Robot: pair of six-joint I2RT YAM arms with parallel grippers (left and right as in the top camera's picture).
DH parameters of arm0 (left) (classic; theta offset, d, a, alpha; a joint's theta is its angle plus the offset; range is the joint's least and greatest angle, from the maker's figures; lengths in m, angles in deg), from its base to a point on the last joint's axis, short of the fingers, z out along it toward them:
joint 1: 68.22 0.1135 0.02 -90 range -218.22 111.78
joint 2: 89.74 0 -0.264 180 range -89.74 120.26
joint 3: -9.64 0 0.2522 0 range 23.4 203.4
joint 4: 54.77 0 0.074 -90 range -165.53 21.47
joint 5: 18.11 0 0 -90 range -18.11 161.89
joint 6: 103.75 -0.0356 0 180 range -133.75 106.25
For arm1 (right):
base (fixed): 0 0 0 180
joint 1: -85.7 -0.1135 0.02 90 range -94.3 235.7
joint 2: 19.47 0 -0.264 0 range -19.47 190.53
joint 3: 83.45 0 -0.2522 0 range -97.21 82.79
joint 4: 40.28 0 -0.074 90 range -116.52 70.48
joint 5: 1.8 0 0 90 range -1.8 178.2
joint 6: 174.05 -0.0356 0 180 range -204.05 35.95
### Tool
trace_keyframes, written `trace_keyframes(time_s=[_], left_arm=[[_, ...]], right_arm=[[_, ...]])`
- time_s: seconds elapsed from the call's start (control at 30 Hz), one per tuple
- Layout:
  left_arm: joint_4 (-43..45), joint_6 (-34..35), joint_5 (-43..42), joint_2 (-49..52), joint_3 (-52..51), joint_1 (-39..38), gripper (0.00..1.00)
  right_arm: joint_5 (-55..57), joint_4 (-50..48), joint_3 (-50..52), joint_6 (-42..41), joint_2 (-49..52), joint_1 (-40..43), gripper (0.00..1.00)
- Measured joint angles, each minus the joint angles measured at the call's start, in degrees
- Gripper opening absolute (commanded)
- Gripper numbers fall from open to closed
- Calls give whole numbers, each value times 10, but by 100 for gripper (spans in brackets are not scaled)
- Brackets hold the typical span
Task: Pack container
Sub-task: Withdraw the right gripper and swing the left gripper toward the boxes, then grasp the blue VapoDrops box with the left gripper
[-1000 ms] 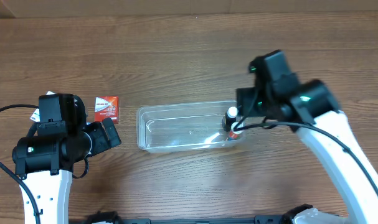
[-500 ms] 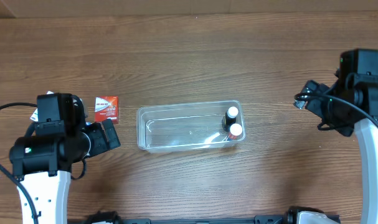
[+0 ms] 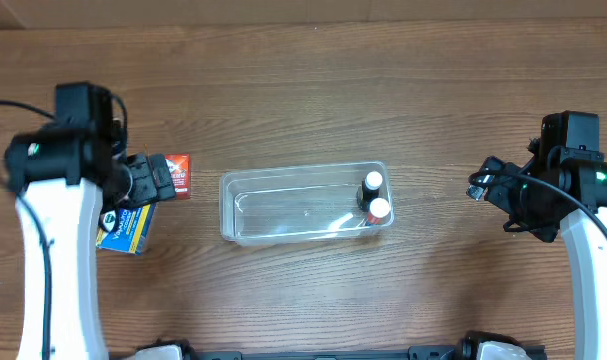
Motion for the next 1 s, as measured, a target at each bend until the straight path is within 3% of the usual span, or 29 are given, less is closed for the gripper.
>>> trace_keyframes(time_s=[0.17,0.67,1.0], left_arm=[[-1,-15,16,44,-10,12,100],[-1,-15,51,43,-17,68,100],[6,-14,47,42,-18,146,100]], right_arm=[[-3,0,0,5,0,0,100],[-2,-3,0,7,0,0,100],[-3,-4,0,7,0,0,100]])
